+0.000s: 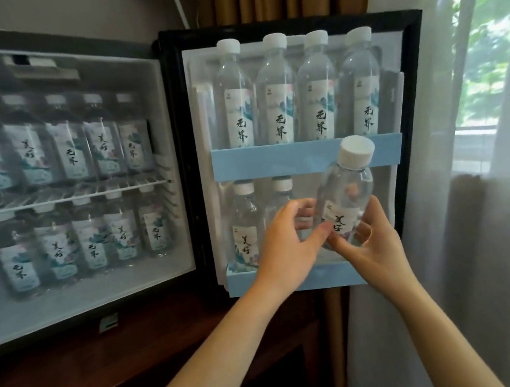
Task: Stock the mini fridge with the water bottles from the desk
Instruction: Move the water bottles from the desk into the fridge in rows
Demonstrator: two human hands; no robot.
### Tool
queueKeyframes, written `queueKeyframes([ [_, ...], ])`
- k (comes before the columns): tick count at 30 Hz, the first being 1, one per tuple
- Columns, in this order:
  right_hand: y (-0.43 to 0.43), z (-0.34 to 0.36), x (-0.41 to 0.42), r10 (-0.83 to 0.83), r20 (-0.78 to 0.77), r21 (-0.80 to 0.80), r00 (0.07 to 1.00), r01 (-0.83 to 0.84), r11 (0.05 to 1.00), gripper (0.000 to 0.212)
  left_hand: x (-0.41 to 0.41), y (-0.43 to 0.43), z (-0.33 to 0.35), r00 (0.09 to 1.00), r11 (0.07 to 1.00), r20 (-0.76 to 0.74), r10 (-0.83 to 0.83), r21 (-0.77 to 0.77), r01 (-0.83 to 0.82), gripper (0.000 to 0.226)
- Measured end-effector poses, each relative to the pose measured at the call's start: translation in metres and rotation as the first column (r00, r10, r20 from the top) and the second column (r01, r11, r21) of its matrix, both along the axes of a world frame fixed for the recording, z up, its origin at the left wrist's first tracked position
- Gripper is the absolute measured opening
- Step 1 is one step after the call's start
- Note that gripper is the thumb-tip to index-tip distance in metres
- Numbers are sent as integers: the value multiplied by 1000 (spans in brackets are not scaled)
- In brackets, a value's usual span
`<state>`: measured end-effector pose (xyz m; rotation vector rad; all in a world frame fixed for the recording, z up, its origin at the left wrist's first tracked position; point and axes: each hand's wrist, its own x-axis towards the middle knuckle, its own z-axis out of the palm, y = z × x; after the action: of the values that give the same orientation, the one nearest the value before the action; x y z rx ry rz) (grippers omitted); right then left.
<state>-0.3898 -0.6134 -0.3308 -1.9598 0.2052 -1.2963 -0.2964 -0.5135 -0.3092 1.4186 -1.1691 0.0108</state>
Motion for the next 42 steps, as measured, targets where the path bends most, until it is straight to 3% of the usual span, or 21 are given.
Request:
queueKeyframes([
  [12, -32, -25, 29, -31, -246, 36, 969, 41, 999, 43, 32, 3, 0, 999, 999, 13, 31, 19, -31, 29],
  [21, -35, -25, 30, -115, -425, -36, 898, 110, 993, 50, 43, 7, -1, 995, 990, -89, 41, -131, -53, 28],
  [27, -40, -11, 32, 9, -556, 94, 831, 52, 994, 50, 47, 11, -9, 991, 987, -120, 52, -147, -70, 30],
  [31, -34, -10, 31, -11, -586, 70, 810, 64, 995, 50, 49, 16, -12, 987, 983, -154, 53, -166, -79, 31],
  [35, -31, -9, 30, -37, -594, 33, 803, 71, 997, 59, 51, 22, -14, 987, 985, -147, 63, -150, -85, 28],
  [38, -30, -11, 31, -22, -566, 34, 824, 50, 998, 81, 53, 28, -17, 985, 985, -158, 67, -146, -90, 26],
  [40, -28, -19, 34, -26, -442, 79, 897, 68, 995, 95, 56, 33, -18, 983, 983, -162, 84, -148, -109, 25],
  [42, -23, -31, 38, -167, -169, 119, 971, 189, 975, 98, 61, 39, -18, 981, 978, -165, 101, -164, -128, 26],
])
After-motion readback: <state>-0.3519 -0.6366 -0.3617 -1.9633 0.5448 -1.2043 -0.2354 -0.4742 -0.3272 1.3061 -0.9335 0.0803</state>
